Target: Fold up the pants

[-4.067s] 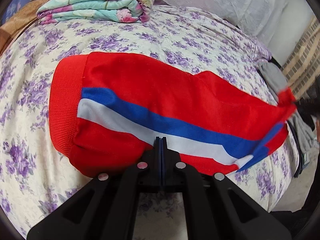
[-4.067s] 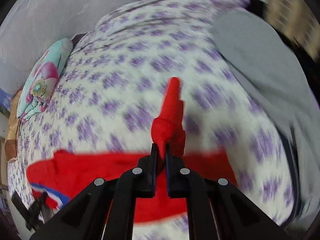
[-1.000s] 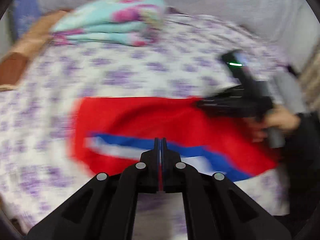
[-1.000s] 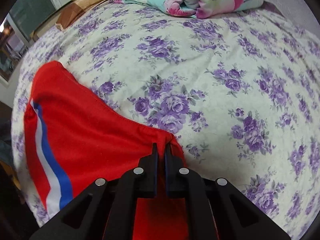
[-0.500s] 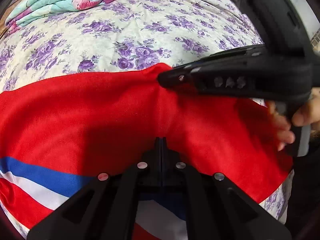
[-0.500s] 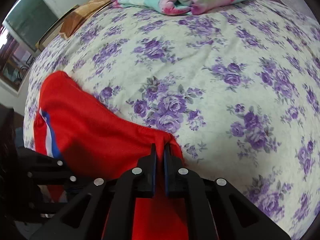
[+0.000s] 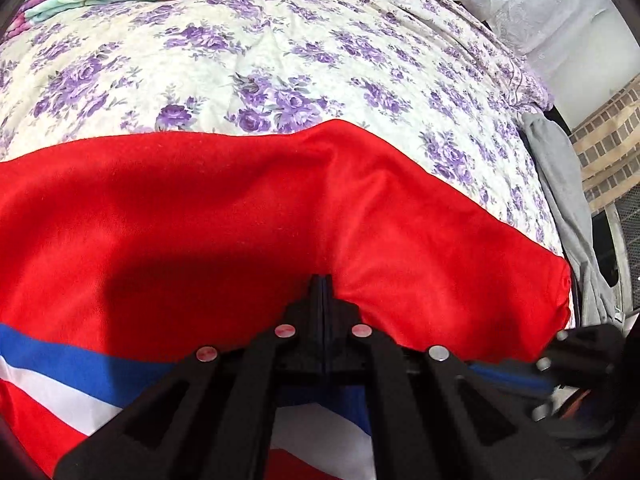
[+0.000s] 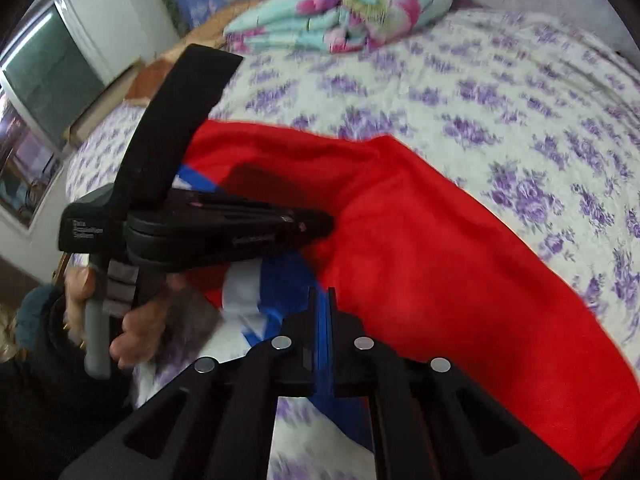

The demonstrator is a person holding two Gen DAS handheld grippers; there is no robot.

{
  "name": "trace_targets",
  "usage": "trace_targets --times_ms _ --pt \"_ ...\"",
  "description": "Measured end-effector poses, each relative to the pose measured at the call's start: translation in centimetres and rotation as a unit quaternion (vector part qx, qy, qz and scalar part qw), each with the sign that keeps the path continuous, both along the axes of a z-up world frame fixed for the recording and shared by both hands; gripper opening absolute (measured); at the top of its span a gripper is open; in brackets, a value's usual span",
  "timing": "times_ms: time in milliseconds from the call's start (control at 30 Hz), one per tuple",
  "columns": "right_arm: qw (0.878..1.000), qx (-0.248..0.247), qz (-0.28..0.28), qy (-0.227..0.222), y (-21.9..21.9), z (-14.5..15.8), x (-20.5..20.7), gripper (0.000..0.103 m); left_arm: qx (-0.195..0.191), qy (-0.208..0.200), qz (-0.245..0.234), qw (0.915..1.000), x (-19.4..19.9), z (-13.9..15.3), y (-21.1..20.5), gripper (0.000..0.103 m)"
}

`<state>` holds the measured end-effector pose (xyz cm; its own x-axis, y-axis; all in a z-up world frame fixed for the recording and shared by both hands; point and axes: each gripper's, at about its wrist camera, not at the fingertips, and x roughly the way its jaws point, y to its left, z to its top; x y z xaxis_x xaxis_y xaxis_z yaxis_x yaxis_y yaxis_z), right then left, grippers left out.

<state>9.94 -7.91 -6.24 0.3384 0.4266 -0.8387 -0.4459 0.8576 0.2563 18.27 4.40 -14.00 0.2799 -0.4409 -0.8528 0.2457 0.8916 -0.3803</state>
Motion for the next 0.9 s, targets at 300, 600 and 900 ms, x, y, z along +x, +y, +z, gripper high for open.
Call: trace_targets --times_ms 300,600,900 --pt "0.998 0.009 -0.01 0.057 1.5 -3.1 -2.1 0.001 0.023 -0.026 -0.016 0.9993 -0.5 0.3 -0.6 0.001" --pt "0.961 0.102 -0.256 0.025 -15.7 1.9 -9.0 0.061 0.027 -0.061 -0.031 0.9973 -2.8 2.1 -0.9 0.001" --pt "0.89 0.149 -0.43 0.02 -30.3 -0.2 -14.3 0.061 0.027 -0.061 -0.07 0.9953 -6.7 3.2 -2.8 0.001"
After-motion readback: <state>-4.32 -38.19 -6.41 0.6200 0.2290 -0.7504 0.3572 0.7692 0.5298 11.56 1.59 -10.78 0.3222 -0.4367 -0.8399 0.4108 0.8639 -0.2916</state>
